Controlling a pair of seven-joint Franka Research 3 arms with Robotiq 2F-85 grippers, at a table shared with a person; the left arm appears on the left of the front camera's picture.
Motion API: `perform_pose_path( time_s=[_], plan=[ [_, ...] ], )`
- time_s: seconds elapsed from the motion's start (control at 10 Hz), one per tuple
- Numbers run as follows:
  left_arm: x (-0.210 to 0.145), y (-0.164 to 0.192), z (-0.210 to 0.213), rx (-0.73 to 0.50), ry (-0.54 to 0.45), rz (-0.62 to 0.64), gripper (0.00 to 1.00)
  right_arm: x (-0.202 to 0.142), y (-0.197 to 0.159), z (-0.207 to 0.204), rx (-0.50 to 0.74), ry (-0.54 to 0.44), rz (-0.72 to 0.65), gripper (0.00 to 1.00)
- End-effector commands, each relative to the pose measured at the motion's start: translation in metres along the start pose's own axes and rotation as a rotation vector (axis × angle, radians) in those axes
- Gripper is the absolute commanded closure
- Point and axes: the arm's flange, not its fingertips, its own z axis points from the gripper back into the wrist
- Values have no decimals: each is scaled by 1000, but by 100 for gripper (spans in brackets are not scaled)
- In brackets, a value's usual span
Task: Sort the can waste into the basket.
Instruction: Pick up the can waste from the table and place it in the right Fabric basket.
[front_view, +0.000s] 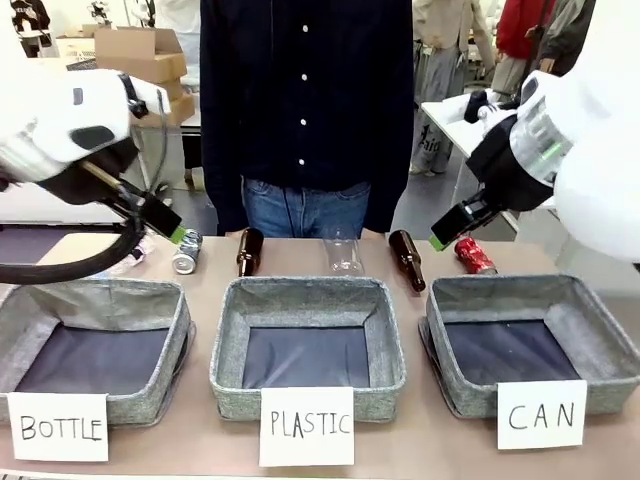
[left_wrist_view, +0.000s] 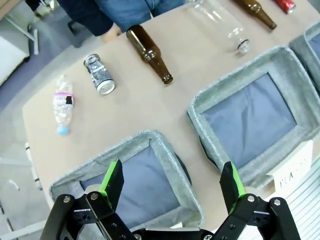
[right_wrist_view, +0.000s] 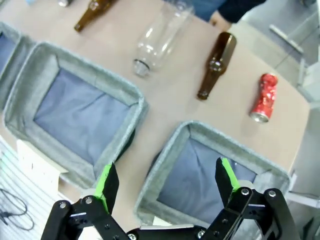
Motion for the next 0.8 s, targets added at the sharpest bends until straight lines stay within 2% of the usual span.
perform_pose_path(
  time_s=[0.0, 0.1, 0.2, 0.3, 0.5, 0.6, 0.7],
  plan=[
    [-1, -4, 8, -3, -4, -9, 0, -1, 2, 2, 3, 5, 6, 0],
    [1, -1, 8, -124, 17, -15, 0, -4, -3, 15, 131, -53, -152, 0],
    [-3, 17, 19, -348, 9, 53, 0, -13, -17, 32, 338, -89, -287, 0],
    [-13, 40, 26, -669, -27, 120, 0, -28, -42, 52, 579, -29, -476, 0],
    [-36, 78, 16, -937, -88, 329, 0, -58, -74, 64, 749, -68, -626, 0],
    [-41, 83, 7, -1021, -137, 413, 0, -69, -86, 60, 788, -67, -678, 0],
    [-47, 87, 3, -1046, -174, 455, 0, -76, -96, 54, 813, -77, -713, 0]
  ],
)
